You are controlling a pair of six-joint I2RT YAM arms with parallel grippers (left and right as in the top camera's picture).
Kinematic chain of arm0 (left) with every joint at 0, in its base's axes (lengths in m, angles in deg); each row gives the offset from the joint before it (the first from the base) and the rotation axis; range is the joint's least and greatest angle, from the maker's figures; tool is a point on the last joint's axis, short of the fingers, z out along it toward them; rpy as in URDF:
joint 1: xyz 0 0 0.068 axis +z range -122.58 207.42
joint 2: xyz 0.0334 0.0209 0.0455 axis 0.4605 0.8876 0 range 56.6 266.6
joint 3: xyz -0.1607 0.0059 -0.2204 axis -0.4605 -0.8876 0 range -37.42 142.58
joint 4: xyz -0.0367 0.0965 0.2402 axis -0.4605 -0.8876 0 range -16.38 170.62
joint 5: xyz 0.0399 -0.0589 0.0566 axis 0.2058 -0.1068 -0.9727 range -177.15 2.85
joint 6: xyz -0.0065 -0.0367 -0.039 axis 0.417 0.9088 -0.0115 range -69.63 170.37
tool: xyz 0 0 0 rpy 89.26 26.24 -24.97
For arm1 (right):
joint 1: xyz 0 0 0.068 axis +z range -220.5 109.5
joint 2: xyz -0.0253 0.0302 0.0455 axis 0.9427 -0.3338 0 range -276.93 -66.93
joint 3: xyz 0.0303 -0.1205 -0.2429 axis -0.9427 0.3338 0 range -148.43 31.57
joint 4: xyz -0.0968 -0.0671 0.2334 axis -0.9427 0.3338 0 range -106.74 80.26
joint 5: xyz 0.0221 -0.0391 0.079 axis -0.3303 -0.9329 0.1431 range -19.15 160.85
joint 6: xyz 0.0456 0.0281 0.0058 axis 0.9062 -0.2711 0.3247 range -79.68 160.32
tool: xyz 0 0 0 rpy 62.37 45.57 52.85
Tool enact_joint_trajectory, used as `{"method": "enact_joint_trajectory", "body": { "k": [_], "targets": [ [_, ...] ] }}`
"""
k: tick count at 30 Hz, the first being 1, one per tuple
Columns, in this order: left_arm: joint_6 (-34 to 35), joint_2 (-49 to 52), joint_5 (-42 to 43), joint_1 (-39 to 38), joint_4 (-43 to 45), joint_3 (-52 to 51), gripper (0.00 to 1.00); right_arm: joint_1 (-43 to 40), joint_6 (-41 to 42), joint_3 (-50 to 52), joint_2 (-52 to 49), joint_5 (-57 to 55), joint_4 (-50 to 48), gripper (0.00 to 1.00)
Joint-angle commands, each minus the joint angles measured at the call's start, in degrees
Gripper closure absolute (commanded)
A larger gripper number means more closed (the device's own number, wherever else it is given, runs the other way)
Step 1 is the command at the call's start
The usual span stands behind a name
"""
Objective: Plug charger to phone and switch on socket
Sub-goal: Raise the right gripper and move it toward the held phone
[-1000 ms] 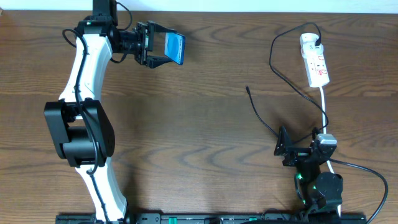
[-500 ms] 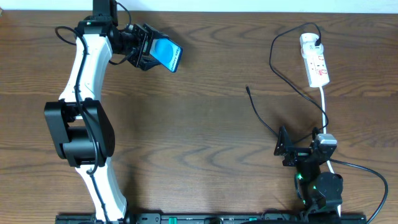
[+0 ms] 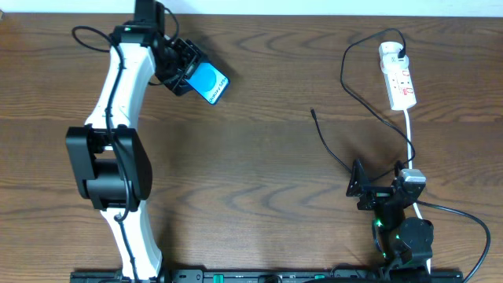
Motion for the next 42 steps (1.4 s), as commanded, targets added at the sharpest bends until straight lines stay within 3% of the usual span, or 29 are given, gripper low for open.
{"method": "enact_joint_trajectory", "body": {
  "k": [1, 6, 17, 22, 28, 36, 42],
  "targets": [
    [-1.68, -2.45, -8.02, -1.68, -0.74, 1.66, 0.93, 0.33, -0.72, 0.11, 0.33, -0.63, 0.17, 0.01],
    [-1.84, -2.45, -12.13, -3.54, -1.75, 1.66, 0.93, 0.33, -0.74, 0.11, 0.33, -0.68, 0.17, 0.01],
    [-1.14, -2.45, -12.09, -3.91, -1.53, 1.66, 0.93, 0.28, 1.42, -0.37, 0.13, -0.61, -1.22, 0.01],
    [-0.22, -2.45, -11.82, -3.91, -0.94, 1.66, 0.93, 0.20, -0.17, -5.29, -4.33, -0.70, 0.13, 0.01],
    [0.17, -2.45, -11.65, -3.91, -0.61, 1.66, 0.93, 0.17, -6.01, -20.52, -22.49, -0.55, 6.14, 0.01],
    [0.15, -2.45, -11.63, -3.91, -0.70, 1.66, 0.93, 0.20, -11.06, -50.64, -55.01, 3.39, 20.96, 0.01],
    [0.15, -2.45, -11.65, -3.91, -1.11, 1.66, 0.93, 0.22, -11.69, -70.25, -72.46, 9.97, 31.69, 0.01]
  ]
}}
